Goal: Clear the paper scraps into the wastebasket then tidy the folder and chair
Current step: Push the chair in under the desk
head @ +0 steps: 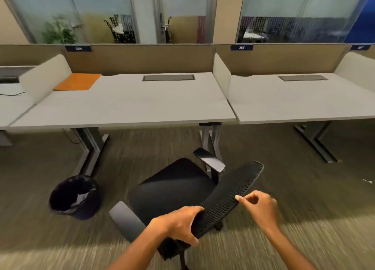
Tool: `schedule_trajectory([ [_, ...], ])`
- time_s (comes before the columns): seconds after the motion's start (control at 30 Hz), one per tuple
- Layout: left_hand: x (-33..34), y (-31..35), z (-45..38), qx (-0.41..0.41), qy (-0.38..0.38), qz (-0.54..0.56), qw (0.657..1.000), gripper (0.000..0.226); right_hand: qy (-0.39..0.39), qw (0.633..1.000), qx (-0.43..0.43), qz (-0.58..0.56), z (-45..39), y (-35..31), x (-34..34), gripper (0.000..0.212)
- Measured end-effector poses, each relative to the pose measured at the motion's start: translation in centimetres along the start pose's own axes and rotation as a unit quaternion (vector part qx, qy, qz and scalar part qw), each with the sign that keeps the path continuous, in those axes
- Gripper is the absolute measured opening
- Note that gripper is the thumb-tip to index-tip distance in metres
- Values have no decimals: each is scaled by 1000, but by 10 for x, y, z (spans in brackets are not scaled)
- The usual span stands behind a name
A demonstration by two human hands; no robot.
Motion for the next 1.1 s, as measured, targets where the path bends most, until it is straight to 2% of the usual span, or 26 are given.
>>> schedule_trajectory([
  [0.07, -9, -4, 16, 4, 47, -31, 998, 92, 38, 996, -78, 4, -4, -8, 1, 25],
  [0.13, -13, -7, 27, 11, 142, -56, 988, 90, 75, 982, -170, 24, -8, -21, 6, 19],
  [0.2, -13, -10, 33, 14, 238, -74, 968, 85, 84, 970, -220, 57, -12, -34, 14, 19],
  [0.27, -9, -18, 38, 8, 306, -93, 947, 78, 61, 962, -253, 82, -9, -47, 28, 25],
  [0.4, -8, -48, 56, -23, 379, -165, 910, 71, -1, 935, -325, 141, 20, -76, 62, 49],
  [0.6, -37, -85, 85, -63, 433, -175, 882, 71, 8, 924, -330, 191, 53, -112, 76, 51],
  [1.1, -112, -154, 108, -39, 452, -175, 874, 63, 29, 933, -283, 222, 68, -196, 111, 46],
])
Point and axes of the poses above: each hand's wrist, its own z-axis away from the middle knuckle, its own x-axis out of the palm, y = z × x, the point moved 6 cm from there along -z, towards the middle knuckle, and after that the axes turned 13 degrees about z, right-handed, at the moved point
